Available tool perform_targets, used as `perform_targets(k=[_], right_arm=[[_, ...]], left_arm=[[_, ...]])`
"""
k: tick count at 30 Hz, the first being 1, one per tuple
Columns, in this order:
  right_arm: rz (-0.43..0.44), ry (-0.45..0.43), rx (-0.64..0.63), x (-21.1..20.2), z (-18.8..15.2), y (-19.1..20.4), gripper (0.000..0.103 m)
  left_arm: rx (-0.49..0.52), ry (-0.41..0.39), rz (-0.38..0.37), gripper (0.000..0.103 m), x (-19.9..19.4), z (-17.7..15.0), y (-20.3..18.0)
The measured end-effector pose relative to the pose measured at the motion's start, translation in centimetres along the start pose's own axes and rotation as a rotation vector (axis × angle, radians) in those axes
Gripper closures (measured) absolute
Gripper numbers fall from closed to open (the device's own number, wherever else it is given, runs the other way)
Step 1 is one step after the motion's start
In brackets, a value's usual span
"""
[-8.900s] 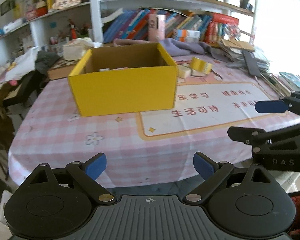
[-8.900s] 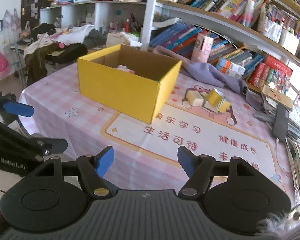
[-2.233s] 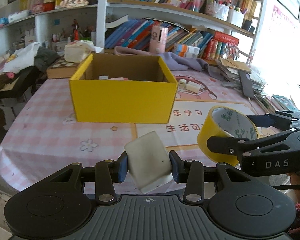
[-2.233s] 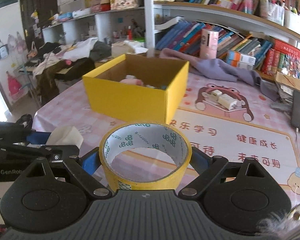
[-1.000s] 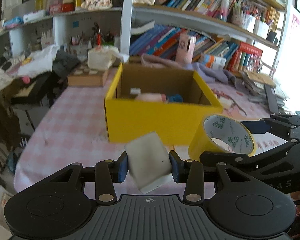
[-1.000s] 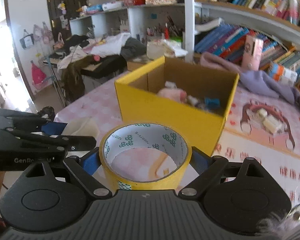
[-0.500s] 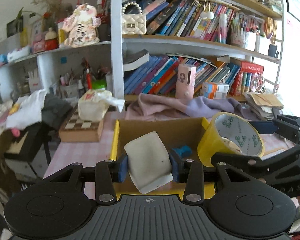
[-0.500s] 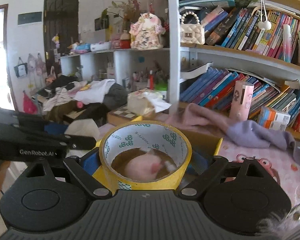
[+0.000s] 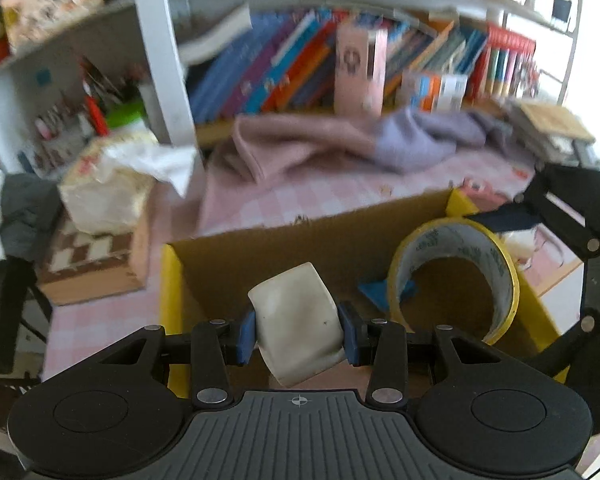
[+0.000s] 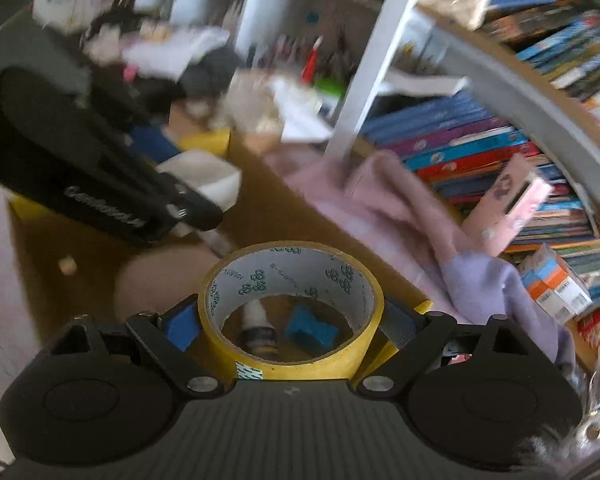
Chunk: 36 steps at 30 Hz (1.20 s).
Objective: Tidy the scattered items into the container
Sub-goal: 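Release the white block with the left tool while the right tool drops the tape into the box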
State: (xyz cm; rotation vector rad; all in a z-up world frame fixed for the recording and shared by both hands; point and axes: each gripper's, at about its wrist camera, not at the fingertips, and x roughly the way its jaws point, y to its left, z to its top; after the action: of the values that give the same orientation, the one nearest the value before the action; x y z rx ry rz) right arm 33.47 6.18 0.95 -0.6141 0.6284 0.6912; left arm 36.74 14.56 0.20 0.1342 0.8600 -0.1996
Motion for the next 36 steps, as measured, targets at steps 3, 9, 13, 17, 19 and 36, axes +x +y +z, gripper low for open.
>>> perform_targets(k=[3, 9, 13, 17, 19, 36], right_arm=[[0.022, 0.046, -0.07, 2.0, 0.2, 0.1, 0.011], [0.059, 0.094, -0.18, 4.2, 0.5, 0.9, 0.011], [0.076, 0.096, -0.183, 4.6, 0.9, 0.4, 0.008], [0.05, 0.043, -0.202, 4.2, 1.0, 0.3, 0.005], [0.045, 0.013, -0.193, 3.6, 1.0, 0.2, 0.005], [-0.063, -0.267, -0.019, -7.8, 0.6, -0.5, 0.005]], left_arm=[[0.014, 0.066, -0.016, 0.062, 2.3, 0.7, -0.1], [0.045, 0.127, -0.007, 0.06, 4.6, 1.6, -0.4], [0.042, 0.124, 0.018, 0.04, 4.8, 1.9, -0.1], [0.035, 0.06, -0.022, 0.024, 3.2, 2.1, 0.1], [0.052, 0.026, -0.007, 0.024, 2.1, 2.1, -0.1], [-0.004, -0.213, 0.061, 0.019, -10.2, -1.0, -2.1]])
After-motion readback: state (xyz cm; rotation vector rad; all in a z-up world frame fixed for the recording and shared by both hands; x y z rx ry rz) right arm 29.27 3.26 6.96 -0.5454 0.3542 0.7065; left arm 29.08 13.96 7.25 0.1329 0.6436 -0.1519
